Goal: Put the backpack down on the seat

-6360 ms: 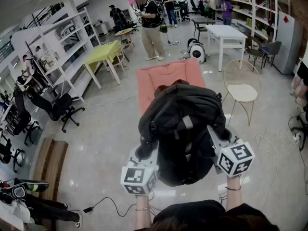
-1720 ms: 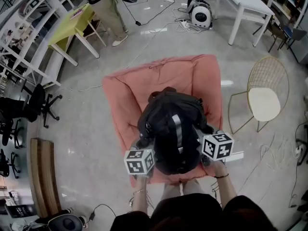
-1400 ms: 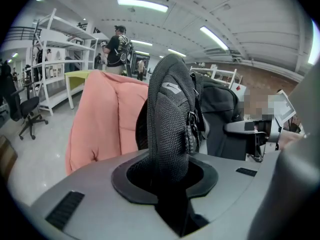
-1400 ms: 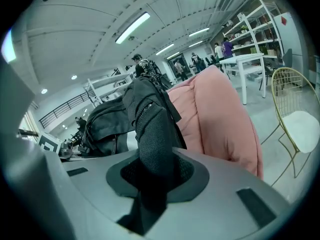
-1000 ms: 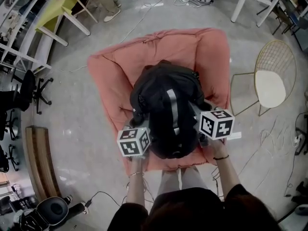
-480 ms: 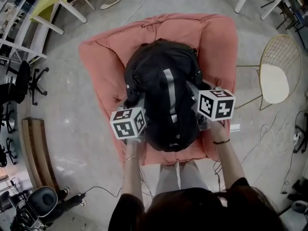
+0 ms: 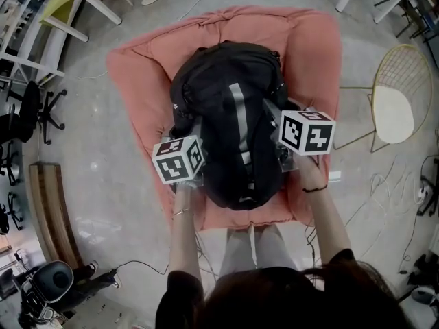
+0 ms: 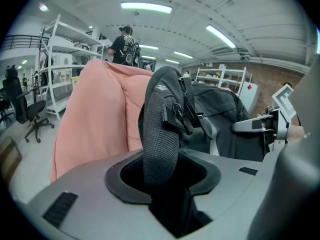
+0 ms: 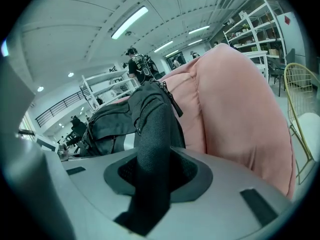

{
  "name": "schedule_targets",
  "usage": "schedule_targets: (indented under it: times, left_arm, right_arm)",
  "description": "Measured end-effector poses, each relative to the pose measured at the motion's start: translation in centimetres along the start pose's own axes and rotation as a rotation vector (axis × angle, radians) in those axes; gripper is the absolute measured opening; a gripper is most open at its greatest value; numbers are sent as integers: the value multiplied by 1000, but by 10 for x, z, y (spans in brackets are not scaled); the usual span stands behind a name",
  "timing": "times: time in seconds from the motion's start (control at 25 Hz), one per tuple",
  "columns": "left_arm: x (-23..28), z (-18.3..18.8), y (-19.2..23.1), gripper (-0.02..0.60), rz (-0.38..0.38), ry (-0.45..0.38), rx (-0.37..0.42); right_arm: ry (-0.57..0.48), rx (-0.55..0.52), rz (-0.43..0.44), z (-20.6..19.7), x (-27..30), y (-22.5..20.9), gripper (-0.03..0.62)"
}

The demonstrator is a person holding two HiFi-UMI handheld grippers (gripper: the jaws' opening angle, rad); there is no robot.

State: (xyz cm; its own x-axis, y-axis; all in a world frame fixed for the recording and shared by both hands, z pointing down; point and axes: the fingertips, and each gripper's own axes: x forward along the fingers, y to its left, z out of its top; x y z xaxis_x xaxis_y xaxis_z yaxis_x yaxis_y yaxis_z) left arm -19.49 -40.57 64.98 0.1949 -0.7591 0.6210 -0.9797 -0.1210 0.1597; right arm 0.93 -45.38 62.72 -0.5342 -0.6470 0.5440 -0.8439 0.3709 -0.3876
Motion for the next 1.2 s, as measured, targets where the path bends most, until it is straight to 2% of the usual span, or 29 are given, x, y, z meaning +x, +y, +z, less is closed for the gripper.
schedule_targets:
  times: [0.24,0.44,0.6,0.72,1.04,1.2]
  left_arm:
    - [2,0,3,170,18,2,-4]
    - [1,0,6,198,46,-1,-6]
    - [-3,0,11,257,67,-8,-23]
    - [-4,-1,12,290,73,-14,-34]
    - [-39,23,8,299,83,-94,0]
    - [-65,32,-1,298,79,-145,31]
  right_arm:
    - [-39,22,-1,2,1,0,135]
    - [-59,-5,-27,2,1,4,163]
    - [-69,-33,-64,4,1,6,199]
    - [-98,13,-91,6,-1,-1,230]
    - [-180,149,13,18,-27,3,232]
    - [-227,162,48,23,-53,7,232]
